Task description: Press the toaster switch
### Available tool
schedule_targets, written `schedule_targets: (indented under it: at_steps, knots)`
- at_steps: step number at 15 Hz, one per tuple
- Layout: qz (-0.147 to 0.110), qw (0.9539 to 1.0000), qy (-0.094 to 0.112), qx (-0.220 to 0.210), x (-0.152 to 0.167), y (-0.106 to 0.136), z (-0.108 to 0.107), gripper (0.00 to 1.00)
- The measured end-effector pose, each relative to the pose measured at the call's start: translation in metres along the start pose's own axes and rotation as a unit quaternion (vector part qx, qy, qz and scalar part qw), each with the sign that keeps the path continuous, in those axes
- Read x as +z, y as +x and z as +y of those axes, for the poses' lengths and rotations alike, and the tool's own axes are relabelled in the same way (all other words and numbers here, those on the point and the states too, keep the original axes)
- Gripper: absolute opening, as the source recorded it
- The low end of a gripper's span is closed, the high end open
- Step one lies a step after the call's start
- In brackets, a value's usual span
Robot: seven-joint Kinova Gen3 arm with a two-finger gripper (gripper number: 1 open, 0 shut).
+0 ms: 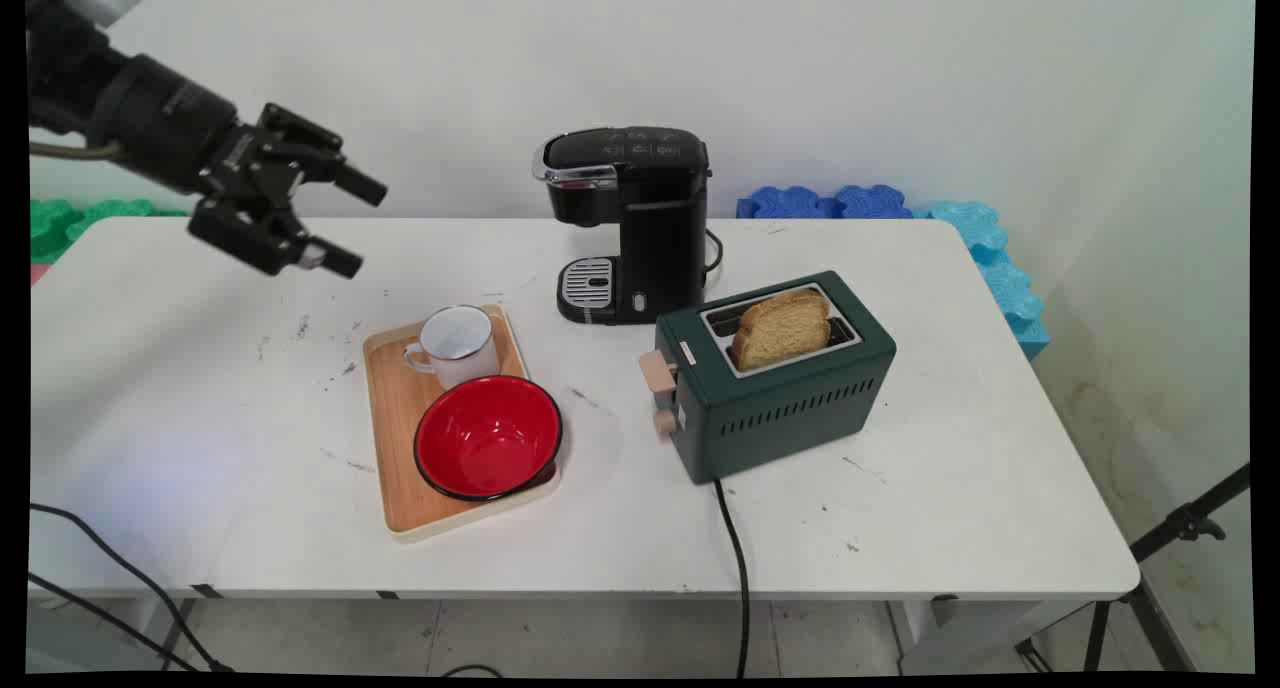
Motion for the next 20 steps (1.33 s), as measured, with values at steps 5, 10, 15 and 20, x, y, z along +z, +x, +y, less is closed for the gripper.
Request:
schedule_targets:
  at_steps: [5, 10, 15, 20]
  knots:
    - [0.01, 0.9993, 0.023, -0.029, 0.024, 0.048, 0.014, 1.0]
    - [0.012, 0.9972, 0.05, -0.056, 0.068, 0.088, 0.027, 1.0]
    - [0.0, 0.9959, 0.062, -0.065, 0.117, 0.105, 0.036, 1.0]
    - [-0.018, 0.9966, 0.065, -0.047, 0.169, 0.109, 0.042, 0.0]
